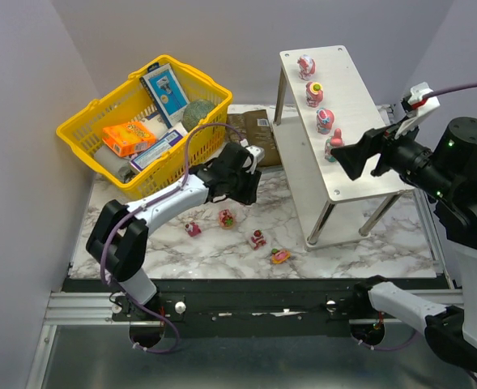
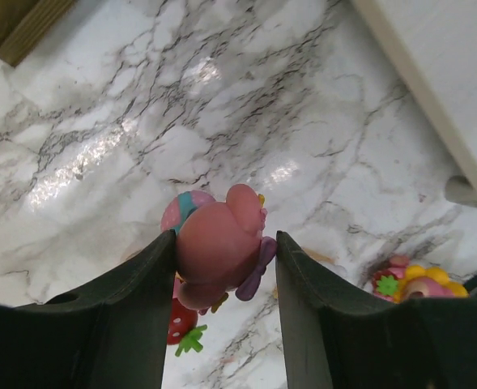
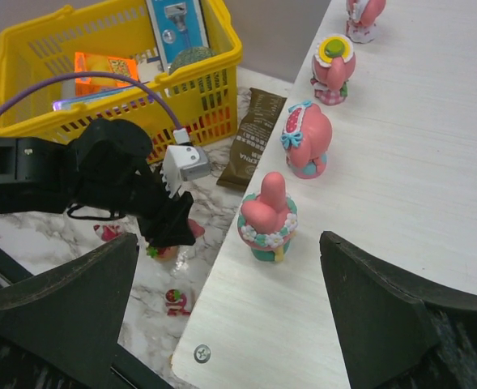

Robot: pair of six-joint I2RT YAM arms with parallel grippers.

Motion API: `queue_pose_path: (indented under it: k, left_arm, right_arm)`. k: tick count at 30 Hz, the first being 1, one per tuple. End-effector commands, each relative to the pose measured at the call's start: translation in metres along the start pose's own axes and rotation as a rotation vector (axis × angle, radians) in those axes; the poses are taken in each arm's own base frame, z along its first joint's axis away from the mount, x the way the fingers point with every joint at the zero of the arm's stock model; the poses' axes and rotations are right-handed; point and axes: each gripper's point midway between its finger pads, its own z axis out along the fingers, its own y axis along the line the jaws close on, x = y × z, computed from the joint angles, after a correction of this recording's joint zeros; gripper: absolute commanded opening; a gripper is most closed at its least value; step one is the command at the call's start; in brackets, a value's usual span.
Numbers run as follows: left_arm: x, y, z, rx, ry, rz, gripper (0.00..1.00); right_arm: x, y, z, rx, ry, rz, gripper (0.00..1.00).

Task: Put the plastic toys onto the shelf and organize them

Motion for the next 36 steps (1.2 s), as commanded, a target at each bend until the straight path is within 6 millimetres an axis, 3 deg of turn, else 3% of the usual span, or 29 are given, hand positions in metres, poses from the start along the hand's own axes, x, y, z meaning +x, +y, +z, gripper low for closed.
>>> queue_pose_path:
  k: [1, 4, 10, 14, 15, 17, 18, 23, 27, 29, 36]
  left_arm:
    - [-0.026, -0.036, -0.053, 0.155, -0.053, 0.102, 0.00]
    - [-0.034, -0.058, -0.089, 0.267, -0.087, 0.149, 0.00]
    - [-0.044, -0.110, -0.180, 0.538, -0.197, 0.236, 0.00]
    - [-0.048, -0.139, -0.243, 0.712, -0.292, 0.289, 0.00]
    - [-0.048, -0.144, -0.253, 0.742, -0.305, 0.300, 0.00]
    - [-0.048, -0.154, -0.279, 0.805, -0.341, 0.324, 0.00]
    - [-0.049, -0.156, -0.286, 0.814, -0.352, 0.322, 0.00]
    - [-0.046, -0.167, -0.320, 0.887, -0.384, 0.346, 0.00]
    - [-0.040, -0.173, -0.340, 0.939, -0.401, 0.343, 0.00]
    - [-0.038, -0.175, -0.350, 0.958, -0.412, 0.340, 0.00]
    - [-0.036, -0.178, -0.363, 0.981, -0.428, 0.328, 0.00]
  right_arm:
    - [-0.006, 0.026, -0.005, -0.160, -0.046, -0.058, 1.00]
    - [-0.003, 0.051, -0.007, -0.319, -0.070, -0.115, 1.00]
    - [-0.004, 0.091, -0.021, -0.578, -0.120, -0.168, 1.00]
    - [-0.004, 0.110, -0.022, -0.671, -0.124, -0.207, 1.00]
    - [-0.003, 0.123, -0.024, -0.715, -0.132, -0.234, 1.00]
    - [-0.003, 0.126, -0.013, -0.680, -0.129, -0.264, 1.00]
    - [0.001, 0.139, -0.012, -0.717, -0.129, -0.300, 1.00]
    - [0.008, 0.153, 0.016, -0.657, -0.129, -0.392, 0.98]
    - [0.014, 0.177, 0.021, -0.693, -0.168, -0.484, 0.97]
    - [0.015, 0.180, 0.027, -0.676, -0.176, -0.515, 0.97]
    - [0.027, 0.206, 0.025, -0.741, -0.176, -0.585, 0.95]
